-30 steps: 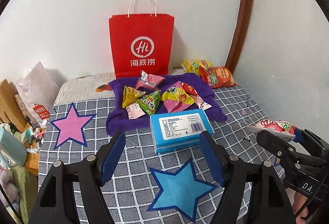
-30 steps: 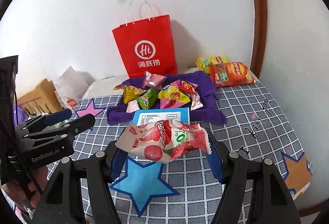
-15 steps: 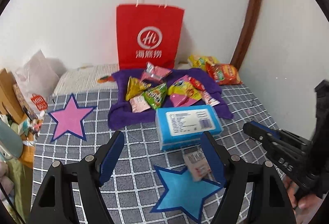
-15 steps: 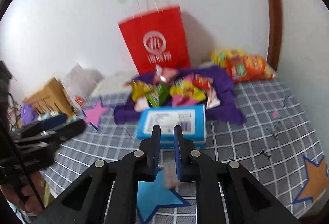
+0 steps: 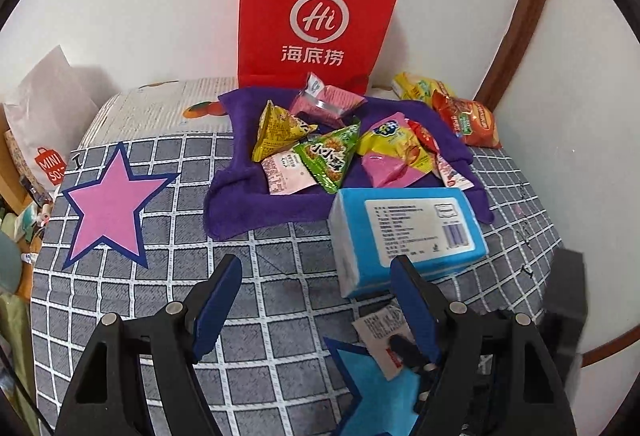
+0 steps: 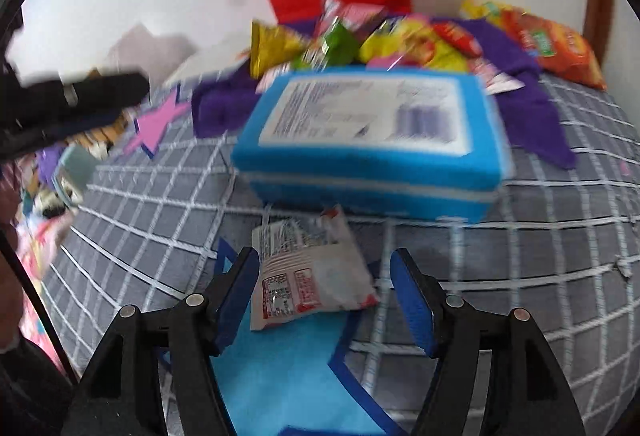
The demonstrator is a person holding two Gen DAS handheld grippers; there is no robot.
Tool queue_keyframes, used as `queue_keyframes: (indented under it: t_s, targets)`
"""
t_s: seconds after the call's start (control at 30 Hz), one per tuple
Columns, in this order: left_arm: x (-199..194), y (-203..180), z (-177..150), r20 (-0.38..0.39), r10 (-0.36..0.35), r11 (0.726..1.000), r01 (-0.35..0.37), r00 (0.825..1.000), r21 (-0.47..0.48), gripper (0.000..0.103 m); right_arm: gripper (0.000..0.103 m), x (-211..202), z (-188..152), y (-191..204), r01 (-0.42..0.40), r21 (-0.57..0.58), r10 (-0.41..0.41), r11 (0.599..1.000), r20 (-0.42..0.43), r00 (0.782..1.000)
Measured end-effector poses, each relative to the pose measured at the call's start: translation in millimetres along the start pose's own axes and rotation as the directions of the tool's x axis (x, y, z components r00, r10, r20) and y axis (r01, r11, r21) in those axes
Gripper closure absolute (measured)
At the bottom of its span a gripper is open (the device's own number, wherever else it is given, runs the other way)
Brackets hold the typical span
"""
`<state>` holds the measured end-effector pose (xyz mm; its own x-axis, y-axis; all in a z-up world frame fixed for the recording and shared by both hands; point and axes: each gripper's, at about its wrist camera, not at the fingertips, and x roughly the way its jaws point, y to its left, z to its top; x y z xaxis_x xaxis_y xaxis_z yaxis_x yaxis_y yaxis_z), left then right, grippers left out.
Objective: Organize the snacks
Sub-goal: 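Grasp the small white sachet beside the blue star with the right tool, then carry the white sachet onto the purple towel and open the right tool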
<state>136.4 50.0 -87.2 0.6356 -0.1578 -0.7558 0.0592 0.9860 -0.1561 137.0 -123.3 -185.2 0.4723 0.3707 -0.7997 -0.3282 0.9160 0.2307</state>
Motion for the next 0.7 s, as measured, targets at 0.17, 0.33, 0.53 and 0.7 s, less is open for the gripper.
queue_keyframes:
  t_s: [0.17,0.33,0.53,0.7]
  targets:
    - [7,10,5,-0.004,0.009,1.0,-0.009,1.0,-0.004,0.028,0.046,11,-12,25,0.105,-0.123,-0.101,0.987,0.045,0.994]
    - [12,17,11,-0.003,0.007,1.0,-0.007,1.0,-0.01,0.028,0.056,-1,-16,21,0.077,-0.123,-0.073,0.989,0.04,0.997]
    - [19,23,16,-0.009,-0.004,1.0,0.004,1.0,-0.021,0.028,0.057,-39,-3,7,0.058,-0.097,-0.049,0.994,0.095,0.994]
    - [24,31,20,-0.018,-0.006,0.999,0.005,1.0,-0.037,0.028,0.057,-77,29,-5,0.088,-0.073,-0.072,0.993,0.198,0.978]
